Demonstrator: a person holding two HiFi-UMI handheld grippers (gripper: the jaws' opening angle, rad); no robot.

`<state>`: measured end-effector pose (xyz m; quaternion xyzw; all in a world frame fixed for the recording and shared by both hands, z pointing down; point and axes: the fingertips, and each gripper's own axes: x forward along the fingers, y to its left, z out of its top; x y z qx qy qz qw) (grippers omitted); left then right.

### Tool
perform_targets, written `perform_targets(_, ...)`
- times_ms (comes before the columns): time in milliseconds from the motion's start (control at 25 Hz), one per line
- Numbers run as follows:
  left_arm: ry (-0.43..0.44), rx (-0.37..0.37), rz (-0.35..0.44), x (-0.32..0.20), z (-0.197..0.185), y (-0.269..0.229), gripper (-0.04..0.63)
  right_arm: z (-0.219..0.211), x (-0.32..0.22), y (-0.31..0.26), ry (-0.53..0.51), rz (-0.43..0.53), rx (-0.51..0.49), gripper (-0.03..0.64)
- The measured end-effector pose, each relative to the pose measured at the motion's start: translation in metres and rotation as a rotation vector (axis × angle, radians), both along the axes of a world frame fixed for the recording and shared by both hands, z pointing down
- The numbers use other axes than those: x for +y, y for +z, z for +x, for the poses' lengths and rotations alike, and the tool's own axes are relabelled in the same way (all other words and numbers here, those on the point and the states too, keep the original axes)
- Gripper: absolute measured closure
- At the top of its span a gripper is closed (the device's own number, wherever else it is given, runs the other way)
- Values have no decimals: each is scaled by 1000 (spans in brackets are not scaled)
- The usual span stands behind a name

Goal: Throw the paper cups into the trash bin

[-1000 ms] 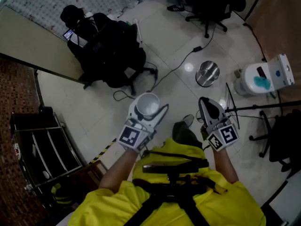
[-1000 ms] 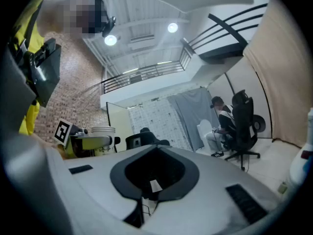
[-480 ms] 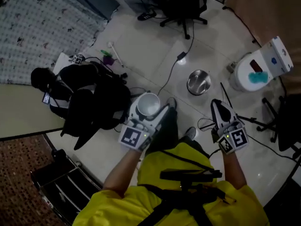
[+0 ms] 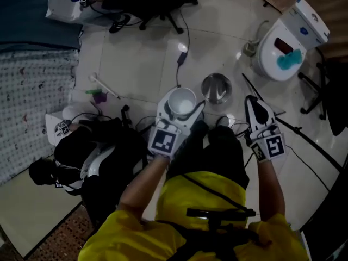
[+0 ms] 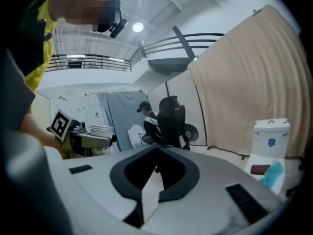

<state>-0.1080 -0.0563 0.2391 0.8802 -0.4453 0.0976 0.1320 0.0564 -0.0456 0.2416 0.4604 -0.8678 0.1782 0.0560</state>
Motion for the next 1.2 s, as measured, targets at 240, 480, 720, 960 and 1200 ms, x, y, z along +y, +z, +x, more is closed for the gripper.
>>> perform_targets(240,54,-52,-167,-35,40,143,256,26,-45,134,70,-115,-44,611)
perform_targets(480,129,-90,-380,-24,89,387,255,54,-26,338,107,-317,-19,611)
perform_targets(720,194,-182,-511,-3,130,600,255,57,6,490,93,-440,96,611)
perform_targets(960,223,-534,-553,7,120,676,249,50,1,525,96,-465,172,612)
perform_targets(1200,219,-622,-618,17,116,699,166,56,3,545,39,-457,268,611)
